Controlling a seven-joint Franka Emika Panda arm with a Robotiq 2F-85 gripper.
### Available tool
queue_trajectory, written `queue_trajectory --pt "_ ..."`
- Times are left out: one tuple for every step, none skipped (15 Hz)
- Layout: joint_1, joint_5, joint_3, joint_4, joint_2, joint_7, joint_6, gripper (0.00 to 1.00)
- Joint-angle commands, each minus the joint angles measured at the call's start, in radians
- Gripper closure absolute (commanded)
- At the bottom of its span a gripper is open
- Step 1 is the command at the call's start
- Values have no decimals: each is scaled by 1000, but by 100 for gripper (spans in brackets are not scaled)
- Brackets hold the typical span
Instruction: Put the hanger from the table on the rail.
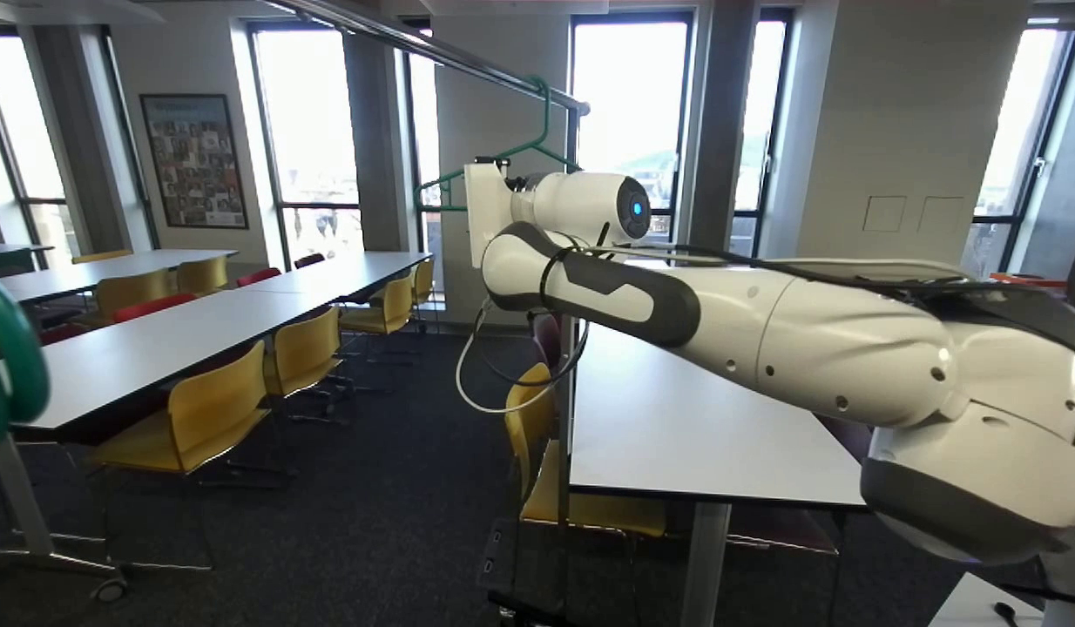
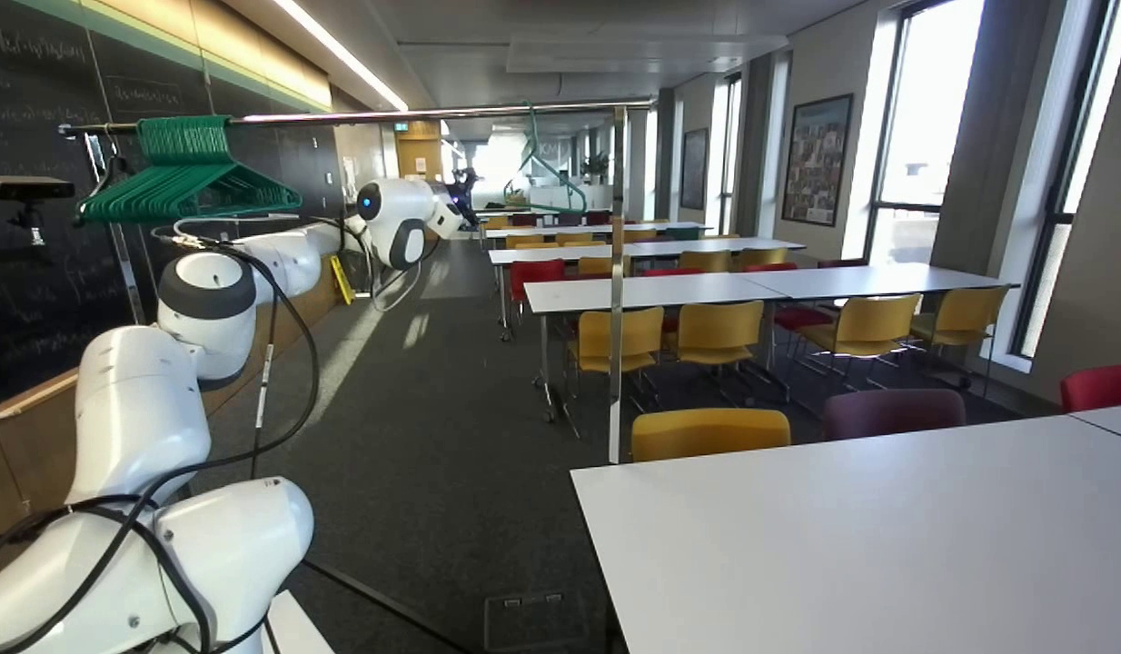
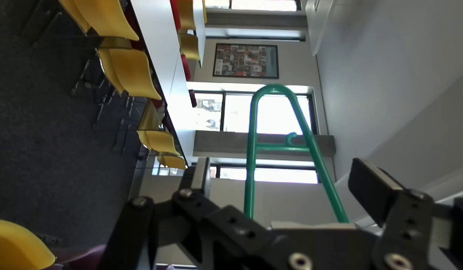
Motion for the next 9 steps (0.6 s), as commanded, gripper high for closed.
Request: queue_trajectory --pt "29 -112 143 -36 -180 -40 58 0" --pt "37 -135 176 -47 -219 -44 67 0" --pt "61 -150 189 -87 -261 -23 71 0" --pt "88 -50 153 -101 -263 -46 26 0" --pt "111 -44 143 -136 -294 -37 14 0" --pt "131 -29 130 -166 -317 -32 3 0" --pt "164 -37 78 -220 -323 3 -33 0" --pt "196 -53 26 -271 -328 31 -70 0" --pt "230 -74 -31 -320 -327 58 -115 0"
